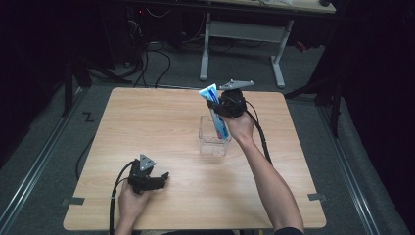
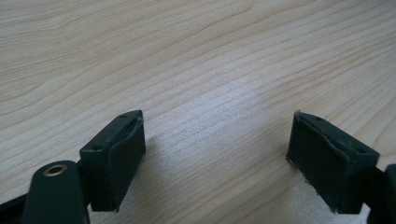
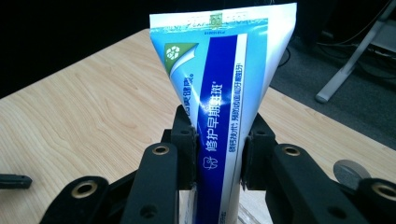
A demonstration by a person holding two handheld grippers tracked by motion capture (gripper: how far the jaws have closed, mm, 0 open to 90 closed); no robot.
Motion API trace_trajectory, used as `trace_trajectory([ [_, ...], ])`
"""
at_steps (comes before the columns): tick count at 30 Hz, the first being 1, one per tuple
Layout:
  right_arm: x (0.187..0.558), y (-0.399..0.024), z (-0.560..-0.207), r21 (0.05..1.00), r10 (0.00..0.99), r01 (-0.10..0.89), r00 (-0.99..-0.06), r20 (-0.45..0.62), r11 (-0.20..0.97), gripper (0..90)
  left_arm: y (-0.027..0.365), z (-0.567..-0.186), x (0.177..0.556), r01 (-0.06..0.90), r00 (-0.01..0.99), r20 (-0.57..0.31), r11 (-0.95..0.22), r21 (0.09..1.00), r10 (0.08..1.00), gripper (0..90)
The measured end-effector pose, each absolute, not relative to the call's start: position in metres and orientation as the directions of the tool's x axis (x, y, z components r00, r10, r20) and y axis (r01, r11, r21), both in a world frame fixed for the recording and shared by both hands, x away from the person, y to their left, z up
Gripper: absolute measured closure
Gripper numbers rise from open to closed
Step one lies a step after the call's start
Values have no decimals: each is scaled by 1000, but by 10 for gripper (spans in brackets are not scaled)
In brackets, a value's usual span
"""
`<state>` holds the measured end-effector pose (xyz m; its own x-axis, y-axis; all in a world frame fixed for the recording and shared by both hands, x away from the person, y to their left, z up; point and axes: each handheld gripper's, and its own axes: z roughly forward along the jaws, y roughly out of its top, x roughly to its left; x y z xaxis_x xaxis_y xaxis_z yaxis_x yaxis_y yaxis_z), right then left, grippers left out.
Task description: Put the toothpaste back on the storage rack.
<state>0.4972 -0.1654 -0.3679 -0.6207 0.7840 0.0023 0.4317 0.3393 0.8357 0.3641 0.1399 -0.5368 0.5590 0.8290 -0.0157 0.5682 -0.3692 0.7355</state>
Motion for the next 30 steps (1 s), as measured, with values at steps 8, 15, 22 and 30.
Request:
trace_trajectory([
  [8, 498, -162, -370, 836, 779, 430, -627, 4, 341, 711, 140, -537, 364, 568, 560, -14, -372, 734, 828, 194],
  [15, 496, -164, -372, 828, 773, 433, -634, 0, 355, 712, 140, -537, 364, 568, 559, -15, -370, 735, 829, 194],
  [22, 493, -165, -374, 826, 771, 438, -637, 6, 355, 712, 140, -537, 364, 568, 560, -15, -371, 734, 828, 194],
  [30, 493, -167, -379, 817, 771, 449, -637, 7, 363, 711, 140, -537, 364, 568, 560, -15, -371, 735, 828, 194],
])
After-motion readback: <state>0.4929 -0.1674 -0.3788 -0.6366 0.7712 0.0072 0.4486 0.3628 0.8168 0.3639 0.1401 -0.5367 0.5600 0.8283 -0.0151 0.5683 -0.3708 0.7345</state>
